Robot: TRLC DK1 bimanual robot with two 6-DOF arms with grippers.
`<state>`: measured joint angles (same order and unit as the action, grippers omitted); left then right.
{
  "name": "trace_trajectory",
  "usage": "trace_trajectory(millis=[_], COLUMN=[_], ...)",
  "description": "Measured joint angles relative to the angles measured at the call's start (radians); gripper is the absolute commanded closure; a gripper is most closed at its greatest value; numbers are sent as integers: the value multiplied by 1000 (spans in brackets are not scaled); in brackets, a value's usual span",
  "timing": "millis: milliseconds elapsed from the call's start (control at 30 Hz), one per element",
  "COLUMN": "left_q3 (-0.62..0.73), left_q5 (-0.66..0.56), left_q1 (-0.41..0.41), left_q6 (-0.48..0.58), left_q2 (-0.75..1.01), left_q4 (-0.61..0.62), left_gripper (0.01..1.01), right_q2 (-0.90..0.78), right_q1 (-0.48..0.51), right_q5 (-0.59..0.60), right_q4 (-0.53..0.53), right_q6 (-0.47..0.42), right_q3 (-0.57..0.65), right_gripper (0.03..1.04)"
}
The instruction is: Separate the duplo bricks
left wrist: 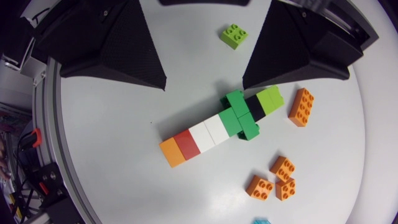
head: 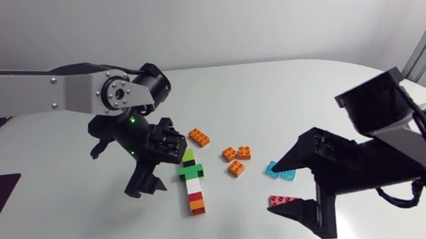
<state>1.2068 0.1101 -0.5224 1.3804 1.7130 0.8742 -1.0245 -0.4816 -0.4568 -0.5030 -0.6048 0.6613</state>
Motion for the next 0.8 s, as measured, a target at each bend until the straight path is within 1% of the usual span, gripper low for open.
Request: trace_trajectory(millis=[133, 233, 433, 633, 800], left_q3=[-81, -136, -153, -152, -152], left_q5=[4, 7, 12, 15, 14], left_q1=[-14, -45, -100, -134, -136], left_q6=[3, 3, 3, 3, 28], left_q2=[-8, -8, -6, 24, 48], left_q4=[-90, -173, -266, -291, -291], left_gripper=[175, 175, 175, 175, 174], right_q2=[-11, -11, -11, -11, -6], right_q1=[-28, -29, -29, -29, -25], right_q5=[18, 20, 20, 19, 19], right_q4=[2, 1, 0, 0, -6], right_q6=[25, 33, 33, 33, 32], right_q3=[16, 21, 21, 21, 19], right_gripper=[67, 67, 69, 67, 67])
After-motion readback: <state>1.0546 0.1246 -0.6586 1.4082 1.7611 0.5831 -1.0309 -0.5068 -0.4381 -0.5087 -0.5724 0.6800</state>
